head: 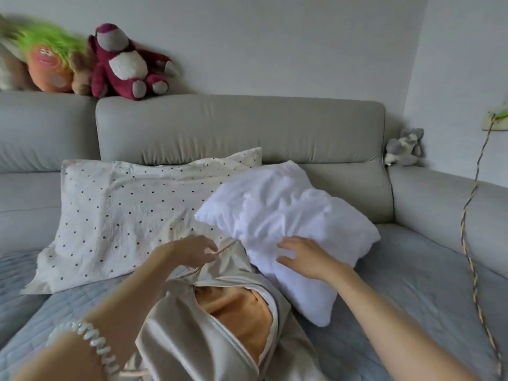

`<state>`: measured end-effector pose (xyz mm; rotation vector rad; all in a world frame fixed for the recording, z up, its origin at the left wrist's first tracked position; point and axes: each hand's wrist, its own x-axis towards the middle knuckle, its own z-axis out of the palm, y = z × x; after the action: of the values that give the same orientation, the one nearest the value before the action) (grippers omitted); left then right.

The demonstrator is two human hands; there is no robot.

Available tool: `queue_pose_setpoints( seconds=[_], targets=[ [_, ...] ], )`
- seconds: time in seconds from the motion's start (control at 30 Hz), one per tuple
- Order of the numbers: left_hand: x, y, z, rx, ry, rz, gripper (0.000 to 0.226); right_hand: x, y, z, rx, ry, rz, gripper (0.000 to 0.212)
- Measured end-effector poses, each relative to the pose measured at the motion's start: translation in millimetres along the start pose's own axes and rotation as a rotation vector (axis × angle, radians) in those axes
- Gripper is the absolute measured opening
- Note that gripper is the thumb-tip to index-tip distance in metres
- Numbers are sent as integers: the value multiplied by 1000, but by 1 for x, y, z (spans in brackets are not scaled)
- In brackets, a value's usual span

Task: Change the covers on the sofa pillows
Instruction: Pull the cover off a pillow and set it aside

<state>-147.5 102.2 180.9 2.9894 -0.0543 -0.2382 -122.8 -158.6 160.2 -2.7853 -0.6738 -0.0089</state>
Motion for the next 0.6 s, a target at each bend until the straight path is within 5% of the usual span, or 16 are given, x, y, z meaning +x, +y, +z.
queue_pose_setpoints(
  seconds=[0.1,0.2,0.4,0.5,0.6],
  targets=[
    [-31,-14,48,-195,-28,45,34,-28,-8,40,96,271,-89,36],
    [-51,-38,86,-335,126,-35,32,-65,-8,78,284,424,-18,24],
    [-89,-80,126,-833,517,-557,72,-93,-2,108,430,18,320,33],
    [-105,-86,138,-704,387,-640,88,-85,-11,106,567,-80,341,20],
    [-110,-88,146,-292,225,-485,59,-79,-27,102,564,87,313,13]
  ],
)
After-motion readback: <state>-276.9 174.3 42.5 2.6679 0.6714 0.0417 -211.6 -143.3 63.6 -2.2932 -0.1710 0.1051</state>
